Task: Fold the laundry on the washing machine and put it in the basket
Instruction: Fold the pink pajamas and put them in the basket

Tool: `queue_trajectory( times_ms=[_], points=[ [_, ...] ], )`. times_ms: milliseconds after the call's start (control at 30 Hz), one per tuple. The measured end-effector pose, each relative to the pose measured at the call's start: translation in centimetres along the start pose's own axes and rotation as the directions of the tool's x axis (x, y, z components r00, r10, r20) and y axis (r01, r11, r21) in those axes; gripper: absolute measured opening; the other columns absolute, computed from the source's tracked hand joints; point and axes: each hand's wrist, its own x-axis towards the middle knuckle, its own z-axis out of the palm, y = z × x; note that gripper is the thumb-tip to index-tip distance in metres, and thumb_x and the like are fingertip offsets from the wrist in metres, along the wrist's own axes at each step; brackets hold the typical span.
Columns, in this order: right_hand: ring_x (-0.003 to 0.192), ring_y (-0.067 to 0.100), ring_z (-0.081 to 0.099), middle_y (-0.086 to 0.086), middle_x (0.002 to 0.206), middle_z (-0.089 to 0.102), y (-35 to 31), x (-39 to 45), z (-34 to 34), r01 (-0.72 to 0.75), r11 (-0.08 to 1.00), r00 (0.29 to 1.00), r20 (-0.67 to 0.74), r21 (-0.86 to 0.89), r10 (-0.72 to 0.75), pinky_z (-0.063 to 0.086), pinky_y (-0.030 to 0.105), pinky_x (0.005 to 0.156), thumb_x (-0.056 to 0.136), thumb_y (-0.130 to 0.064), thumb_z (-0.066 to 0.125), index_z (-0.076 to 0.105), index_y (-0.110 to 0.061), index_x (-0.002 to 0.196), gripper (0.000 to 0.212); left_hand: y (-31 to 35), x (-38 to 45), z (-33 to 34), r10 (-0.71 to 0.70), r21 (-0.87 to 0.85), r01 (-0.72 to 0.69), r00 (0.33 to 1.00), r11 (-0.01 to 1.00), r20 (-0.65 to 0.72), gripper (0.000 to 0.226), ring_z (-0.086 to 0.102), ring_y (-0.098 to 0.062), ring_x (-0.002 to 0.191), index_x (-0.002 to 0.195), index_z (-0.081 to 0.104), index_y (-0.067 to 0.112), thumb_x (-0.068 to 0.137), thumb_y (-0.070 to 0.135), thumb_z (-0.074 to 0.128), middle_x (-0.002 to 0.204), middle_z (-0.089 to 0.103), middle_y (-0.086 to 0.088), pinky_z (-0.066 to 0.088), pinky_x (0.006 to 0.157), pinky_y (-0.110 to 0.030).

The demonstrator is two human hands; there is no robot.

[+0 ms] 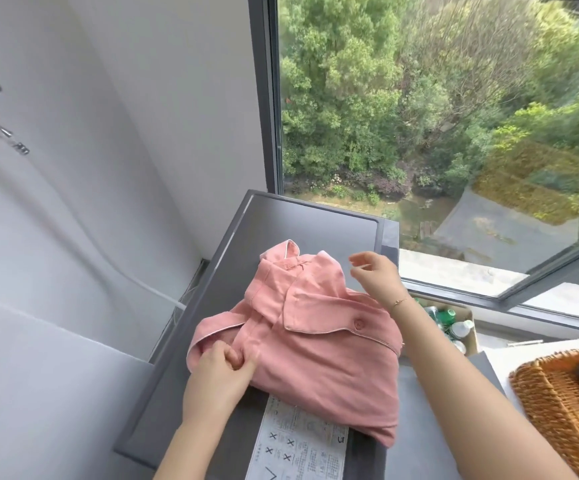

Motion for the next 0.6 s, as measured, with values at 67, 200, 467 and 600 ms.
queue_trajectory(
  times_ms=[67, 200, 467, 600],
  points=[
    [0.087, 0.013, 0.060, -0.002, 0.098, 0.067, 0.6, 0.5, 0.8, -0.016, 1.000, 0.990, 0.138, -0.024, 0.019, 0.048, 0.027, 0.085, 0.086, -0.020, 0.064, 0.067, -0.012, 0.108, 0.023, 0.2, -0.3, 0.5, -0.023, -0.019, 0.024, 0.998, 1.000, 0.054, 0.032, 0.059, -0.012, 0.074, 0.080, 0.054, 0.021, 0.082, 0.051, 0.065, 0.077, 0.058, 0.008, 0.044, 0.061, -0.028],
    [0.081, 0.005, 0.058, -0.013, 0.086, 0.064, 0.8, -0.1, 3.6, 0.089, 0.995, 0.933, 0.353, -0.040, -0.069, 0.044, 0.019, 0.073, 0.085, -0.024, 0.067, 0.069, -0.023, 0.096, 0.012, 0.5, 0.2, 2.3, 0.001, -0.125, 0.017, 0.989, 0.992, 0.147, 0.020, 0.059, -0.014, 0.080, 0.086, 0.057, 0.023, 0.082, 0.039, 0.070, 0.077, 0.058, 0.009, 0.041, 0.064, -0.021],
    [0.070, 0.001, 0.055, -0.004, 0.076, 0.066, 0.3, -0.4, 3.7, 0.118, 0.915, 0.972, 0.142, 0.387, -0.185, 0.043, 0.017, 0.067, 0.088, -0.018, 0.067, 0.071, -0.008, 0.087, 0.010, 1.0, 1.4, 2.1, 0.122, -0.338, -0.131, 0.991, 0.932, -0.050, 0.007, 0.059, -0.014, 0.081, 0.087, 0.060, 0.023, 0.088, 0.022, 0.067, 0.085, 0.064, 0.005, 0.046, 0.075, -0.026],
    [0.085, 0.017, 0.059, 0.003, 0.089, 0.068, 1.8, -0.8, 4.0, 0.149, 0.989, 0.920, 0.365, 0.020, -0.146, 0.039, 0.025, 0.073, 0.089, -0.018, 0.058, 0.068, -0.006, 0.100, 0.019, 0.5, 1.5, 2.2, 0.000, -0.188, -0.008, 0.999, 0.982, -0.046, 0.023, 0.060, -0.024, 0.085, 0.079, 0.050, 0.023, 0.084, 0.006, 0.065, 0.082, 0.057, 0.006, 0.046, 0.076, -0.033]
  ],
)
